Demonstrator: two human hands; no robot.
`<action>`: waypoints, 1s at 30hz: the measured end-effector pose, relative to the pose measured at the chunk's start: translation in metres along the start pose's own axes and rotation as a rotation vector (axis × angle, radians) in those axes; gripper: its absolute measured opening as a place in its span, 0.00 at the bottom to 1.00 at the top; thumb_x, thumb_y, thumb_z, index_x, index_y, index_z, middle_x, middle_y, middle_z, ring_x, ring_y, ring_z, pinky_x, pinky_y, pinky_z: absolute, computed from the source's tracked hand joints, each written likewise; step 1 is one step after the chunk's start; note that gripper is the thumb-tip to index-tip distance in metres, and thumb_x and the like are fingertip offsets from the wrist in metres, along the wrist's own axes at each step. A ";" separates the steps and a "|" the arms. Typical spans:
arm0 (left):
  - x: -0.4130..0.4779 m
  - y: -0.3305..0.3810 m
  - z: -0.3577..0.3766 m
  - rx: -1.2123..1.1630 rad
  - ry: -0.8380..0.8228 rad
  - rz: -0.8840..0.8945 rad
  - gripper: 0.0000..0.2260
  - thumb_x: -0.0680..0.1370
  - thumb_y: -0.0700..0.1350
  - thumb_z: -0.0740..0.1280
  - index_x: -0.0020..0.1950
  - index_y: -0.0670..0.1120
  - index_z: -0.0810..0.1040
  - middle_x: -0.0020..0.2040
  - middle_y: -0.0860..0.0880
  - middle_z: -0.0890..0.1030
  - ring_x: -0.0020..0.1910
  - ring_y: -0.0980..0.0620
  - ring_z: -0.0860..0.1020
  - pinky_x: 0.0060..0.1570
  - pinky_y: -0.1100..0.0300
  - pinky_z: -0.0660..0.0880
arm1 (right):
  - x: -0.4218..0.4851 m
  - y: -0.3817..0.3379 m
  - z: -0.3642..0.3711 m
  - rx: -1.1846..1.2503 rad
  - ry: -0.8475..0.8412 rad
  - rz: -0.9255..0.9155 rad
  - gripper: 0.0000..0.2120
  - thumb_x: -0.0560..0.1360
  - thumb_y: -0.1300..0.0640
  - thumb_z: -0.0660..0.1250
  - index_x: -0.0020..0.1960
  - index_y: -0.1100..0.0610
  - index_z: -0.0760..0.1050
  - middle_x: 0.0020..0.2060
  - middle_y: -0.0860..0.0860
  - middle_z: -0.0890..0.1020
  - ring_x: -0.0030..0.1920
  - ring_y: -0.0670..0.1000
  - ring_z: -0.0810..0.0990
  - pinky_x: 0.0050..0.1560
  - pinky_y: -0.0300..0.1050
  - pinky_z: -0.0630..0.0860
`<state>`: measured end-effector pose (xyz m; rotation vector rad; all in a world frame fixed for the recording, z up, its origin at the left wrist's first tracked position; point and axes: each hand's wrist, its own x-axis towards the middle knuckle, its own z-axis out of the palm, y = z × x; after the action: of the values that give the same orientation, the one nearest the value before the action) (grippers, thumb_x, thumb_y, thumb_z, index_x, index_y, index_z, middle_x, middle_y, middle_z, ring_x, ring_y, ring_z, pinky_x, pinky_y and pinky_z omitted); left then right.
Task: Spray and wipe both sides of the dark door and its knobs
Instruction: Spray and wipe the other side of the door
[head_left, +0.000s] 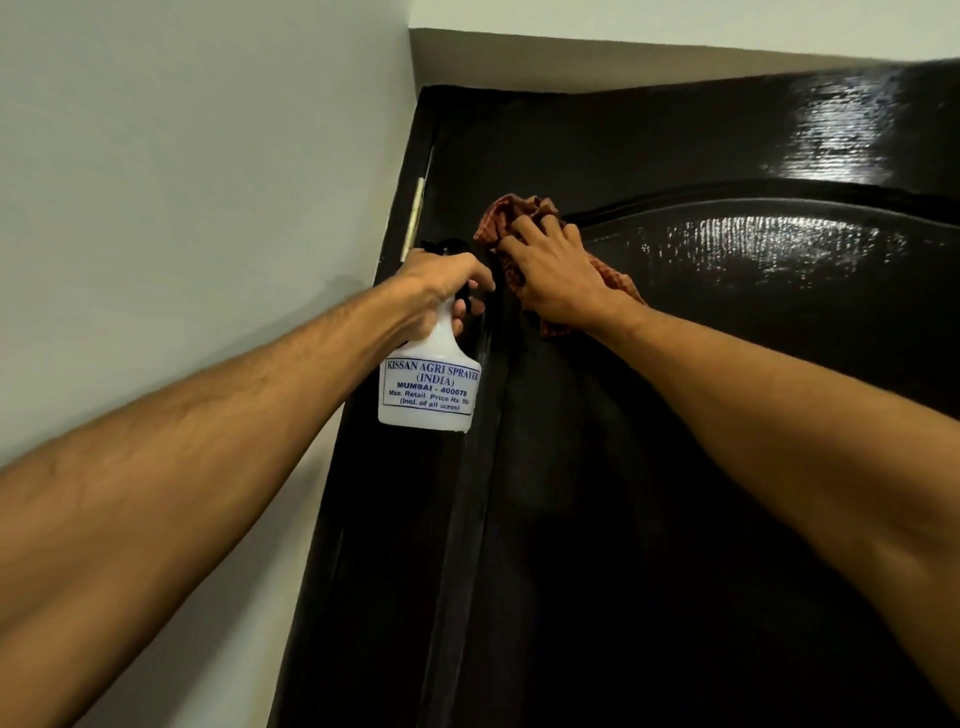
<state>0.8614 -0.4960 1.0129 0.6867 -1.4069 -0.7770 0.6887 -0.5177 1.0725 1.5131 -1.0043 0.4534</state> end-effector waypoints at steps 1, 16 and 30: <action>-0.001 -0.003 -0.004 0.002 0.004 -0.005 0.04 0.75 0.39 0.74 0.46 0.42 0.80 0.42 0.42 0.82 0.22 0.57 0.70 0.26 0.63 0.70 | 0.000 -0.006 0.002 -0.001 0.010 0.008 0.22 0.78 0.54 0.66 0.71 0.56 0.70 0.69 0.57 0.69 0.64 0.62 0.68 0.62 0.58 0.65; -0.046 -0.087 -0.020 -0.004 0.067 -0.091 0.16 0.72 0.43 0.77 0.58 0.40 0.81 0.41 0.42 0.85 0.21 0.56 0.71 0.23 0.62 0.71 | -0.098 -0.076 0.036 -0.005 -0.065 -0.167 0.26 0.76 0.48 0.65 0.71 0.56 0.68 0.69 0.56 0.71 0.71 0.62 0.67 0.66 0.61 0.67; -0.168 -0.235 -0.023 0.042 0.065 -0.186 0.04 0.73 0.41 0.76 0.43 0.43 0.83 0.36 0.43 0.84 0.22 0.52 0.70 0.24 0.60 0.69 | -0.248 -0.193 0.078 0.076 -0.152 -0.277 0.22 0.74 0.50 0.68 0.65 0.57 0.73 0.64 0.57 0.74 0.65 0.63 0.71 0.62 0.62 0.68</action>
<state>0.8682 -0.4986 0.7229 0.8778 -1.3157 -0.8644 0.6851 -0.5239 0.7488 1.7459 -0.8839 0.1835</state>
